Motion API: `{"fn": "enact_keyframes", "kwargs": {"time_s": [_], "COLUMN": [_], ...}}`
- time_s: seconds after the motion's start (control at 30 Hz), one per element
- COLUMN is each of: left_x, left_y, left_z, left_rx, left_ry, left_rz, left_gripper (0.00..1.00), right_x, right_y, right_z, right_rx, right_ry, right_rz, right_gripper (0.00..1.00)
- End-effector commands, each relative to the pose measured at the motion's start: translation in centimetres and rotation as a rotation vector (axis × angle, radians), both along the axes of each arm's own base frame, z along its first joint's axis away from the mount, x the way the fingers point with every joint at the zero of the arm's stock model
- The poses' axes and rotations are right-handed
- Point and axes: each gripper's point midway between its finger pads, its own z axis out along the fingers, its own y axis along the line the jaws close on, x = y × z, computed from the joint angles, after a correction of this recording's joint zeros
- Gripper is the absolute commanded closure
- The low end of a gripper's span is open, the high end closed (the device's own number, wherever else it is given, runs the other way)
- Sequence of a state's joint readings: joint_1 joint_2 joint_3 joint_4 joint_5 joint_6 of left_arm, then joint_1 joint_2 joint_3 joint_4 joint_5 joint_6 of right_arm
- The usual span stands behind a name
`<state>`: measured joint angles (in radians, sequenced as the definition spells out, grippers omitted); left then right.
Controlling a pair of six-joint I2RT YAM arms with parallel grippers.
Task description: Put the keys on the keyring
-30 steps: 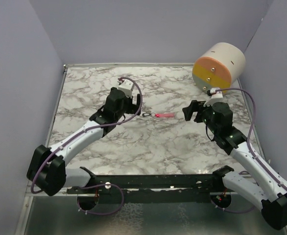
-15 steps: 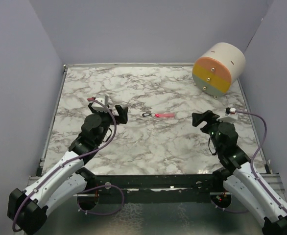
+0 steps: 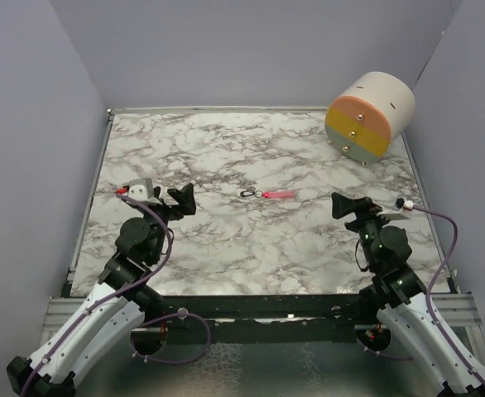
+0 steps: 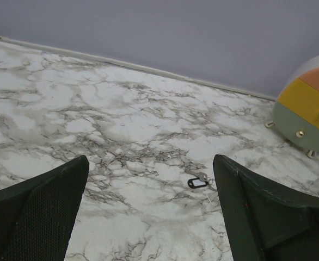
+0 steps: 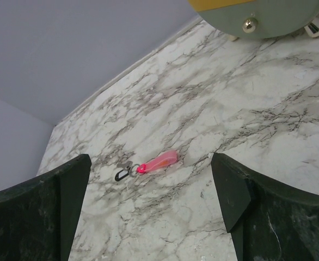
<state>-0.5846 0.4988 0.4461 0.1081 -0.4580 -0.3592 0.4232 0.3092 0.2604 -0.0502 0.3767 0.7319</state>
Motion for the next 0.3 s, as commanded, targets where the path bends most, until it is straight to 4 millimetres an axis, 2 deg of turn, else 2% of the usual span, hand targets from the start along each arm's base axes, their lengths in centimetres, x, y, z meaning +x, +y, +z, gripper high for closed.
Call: {"fn": "enact_keyframes", "kwargs": {"time_s": [0.0,0.27], "left_x": [-0.53,-0.74], "left_y": [1.62,2.22], "left_z": [0.34,0.43], "left_rx": [-0.055,-0.05], "left_ry": [-0.036,-0.045], "left_rz": [0.073,0.095], "left_gripper": [0.01,0.01], "right_x": [0.34,0.64], "right_y": [-0.63,0.07], "right_z": [1.43,1.26], "right_rx": [0.026,0.042], "right_ry": [-0.039,-0.043], "right_rz": [-0.04,-0.012], "right_gripper": [0.06,0.04]}}
